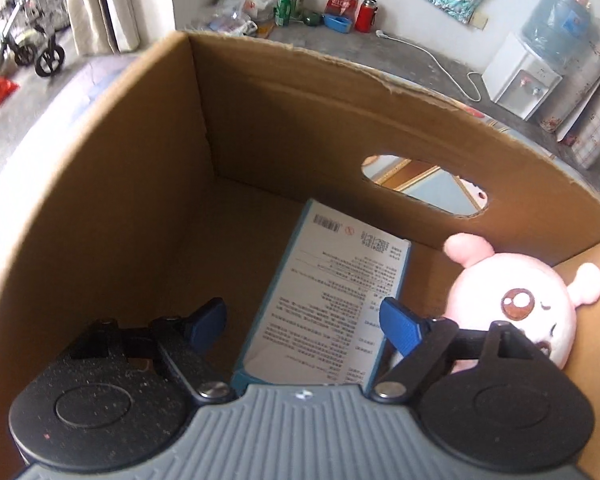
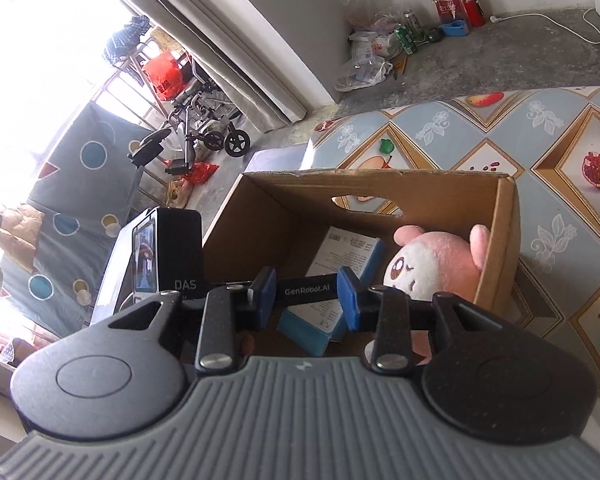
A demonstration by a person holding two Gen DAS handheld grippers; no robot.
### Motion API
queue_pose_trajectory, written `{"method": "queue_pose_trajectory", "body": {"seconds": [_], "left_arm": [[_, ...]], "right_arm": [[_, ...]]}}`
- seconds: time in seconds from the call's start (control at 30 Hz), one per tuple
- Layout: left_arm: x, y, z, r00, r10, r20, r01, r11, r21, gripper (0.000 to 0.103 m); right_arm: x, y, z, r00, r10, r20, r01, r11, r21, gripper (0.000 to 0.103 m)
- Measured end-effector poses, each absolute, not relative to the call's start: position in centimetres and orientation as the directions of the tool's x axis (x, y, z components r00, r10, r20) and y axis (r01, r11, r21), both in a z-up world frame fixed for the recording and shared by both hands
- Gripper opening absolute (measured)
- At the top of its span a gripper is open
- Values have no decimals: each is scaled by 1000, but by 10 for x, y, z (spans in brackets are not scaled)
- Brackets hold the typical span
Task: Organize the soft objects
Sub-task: 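Lower the medicine box into the cardboard box and open the right gripper, then move the right gripper to the pink knitted pad and close on it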
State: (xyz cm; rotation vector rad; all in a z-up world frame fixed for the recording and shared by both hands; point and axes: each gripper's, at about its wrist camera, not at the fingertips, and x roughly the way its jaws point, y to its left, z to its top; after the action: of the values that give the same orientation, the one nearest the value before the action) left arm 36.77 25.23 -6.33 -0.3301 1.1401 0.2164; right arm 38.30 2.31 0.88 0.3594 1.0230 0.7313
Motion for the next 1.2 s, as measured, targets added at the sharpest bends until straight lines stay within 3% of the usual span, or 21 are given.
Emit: {"method": "queue_pose_trajectory", "body": {"seconds": [0.3, 0.57, 0.87, 1.2], "left_arm": [[375, 242, -71, 411, -92, -907, -324, 915, -240, 84], [364, 238, -56, 499, -52, -865, -345, 904, -253, 85], [320, 235, 10, 624, -20, -781, -334, 897, -290, 86], [252, 152, 78, 719, -112, -686, -105, 958, -266, 89]], "right_arm": [[379, 15, 8, 316, 705, -635, -376, 708, 598, 34], [374, 0, 11, 330, 703, -630, -360, 710, 605, 34], [350, -36, 41, 401, 697, -594, -344, 716, 608, 34], [287, -115, 73, 517, 634, -575, -280, 760, 586, 41]]}}
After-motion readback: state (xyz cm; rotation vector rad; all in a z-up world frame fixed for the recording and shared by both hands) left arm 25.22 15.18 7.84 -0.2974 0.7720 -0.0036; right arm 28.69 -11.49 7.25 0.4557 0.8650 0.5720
